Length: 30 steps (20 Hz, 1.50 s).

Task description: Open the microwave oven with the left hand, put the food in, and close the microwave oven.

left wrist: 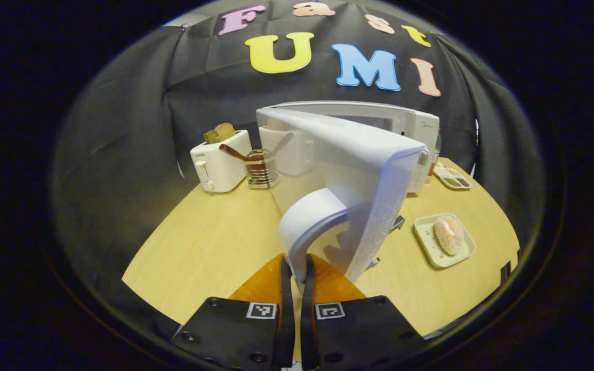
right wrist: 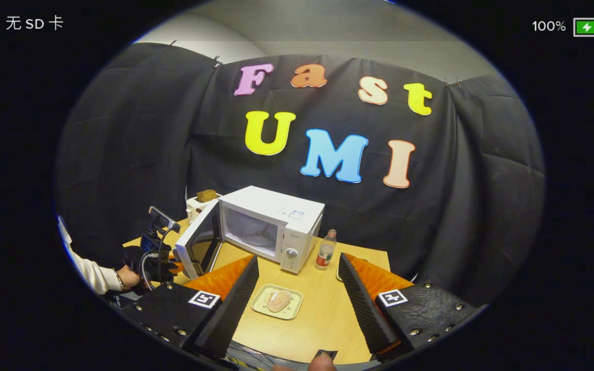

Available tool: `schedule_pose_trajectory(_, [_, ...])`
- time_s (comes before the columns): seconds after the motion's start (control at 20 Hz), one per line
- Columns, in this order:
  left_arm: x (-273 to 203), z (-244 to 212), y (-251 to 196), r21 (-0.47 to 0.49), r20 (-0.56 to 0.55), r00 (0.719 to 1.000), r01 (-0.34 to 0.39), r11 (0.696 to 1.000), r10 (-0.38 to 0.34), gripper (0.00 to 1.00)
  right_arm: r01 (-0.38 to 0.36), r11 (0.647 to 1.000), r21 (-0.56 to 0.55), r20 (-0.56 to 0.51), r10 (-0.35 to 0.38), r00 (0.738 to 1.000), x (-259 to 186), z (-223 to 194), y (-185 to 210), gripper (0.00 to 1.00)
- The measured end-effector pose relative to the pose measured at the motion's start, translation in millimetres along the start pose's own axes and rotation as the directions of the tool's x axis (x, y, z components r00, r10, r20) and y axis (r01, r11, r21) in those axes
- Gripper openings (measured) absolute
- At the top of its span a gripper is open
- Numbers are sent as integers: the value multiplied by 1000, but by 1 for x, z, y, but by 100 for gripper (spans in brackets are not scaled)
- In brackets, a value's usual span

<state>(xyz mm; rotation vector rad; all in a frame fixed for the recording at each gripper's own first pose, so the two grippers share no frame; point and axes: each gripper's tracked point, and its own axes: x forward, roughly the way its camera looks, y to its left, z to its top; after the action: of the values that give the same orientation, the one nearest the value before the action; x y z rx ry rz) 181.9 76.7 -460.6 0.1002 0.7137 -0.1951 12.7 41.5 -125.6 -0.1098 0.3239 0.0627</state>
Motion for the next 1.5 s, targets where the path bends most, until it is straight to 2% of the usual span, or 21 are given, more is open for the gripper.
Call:
schedule_pose_trajectory(0.2, [-6,-10,40,-34,2,998,63,997,-63,14,-22,1000,-15,-32,22,999,25,4,51,96])
schedule_pose_trajectory(0.35, [-7,-15,51,-35,-40,992,118,992,-120,20,-10,1000,-4,-57,10,998,38,2,71,96])
schedule_pose_trajectory(0.4, [-6,-16,56,-27,-48,991,125,992,-126,18,-11,1000,-4,-63,10,998,42,2,74,95])
schedule_pose_trajectory(0.45, [-5,-15,65,-22,-55,992,115,993,-116,23,-11,1000,-7,-71,11,997,47,1,77,96])
schedule_pose_trajectory(0.65, [-5,-17,84,-48,-37,995,86,995,-88,89,-19,1000,6,-102,20,995,65,-5,81,96])
schedule_pose_trajectory(0.7, [-5,-17,87,-54,-34,995,90,995,-92,93,-26,1000,16,-95,27,995,68,-3,82,96])
schedule_pose_trajectory(0.8, [-10,-22,90,-62,-57,992,109,992,-112,93,-38,999,17,-88,40,995,78,0,82,96])
schedule_pose_trajectory(0.9, [-24,-18,103,-25,-40,994,100,995,-100,93,-62,998,12,-92,63,994,88,-2,82,96])
schedule_pose_trajectory(1.0, [-49,-10,121,44,-5,999,34,998,-34,95,-45,999,3,-78,45,996,96,-1,69,96])
schedule_pose_trajectory(1.1, [-76,3,132,64,52,998,-23,998,19,95,-24,999,24,-83,26,996,106,-12,56,96])
schedule_pose_trajectory(1.25, [-111,17,125,0,92,994,-59,998,58,96,-2,998,59,-135,10,991,120,-45,40,96])
schedule_pose_trajectory(1.5, [-159,44,91,-181,154,981,-87,980,116,95,0,996,90,-224,20,974,149,-103,25,96])
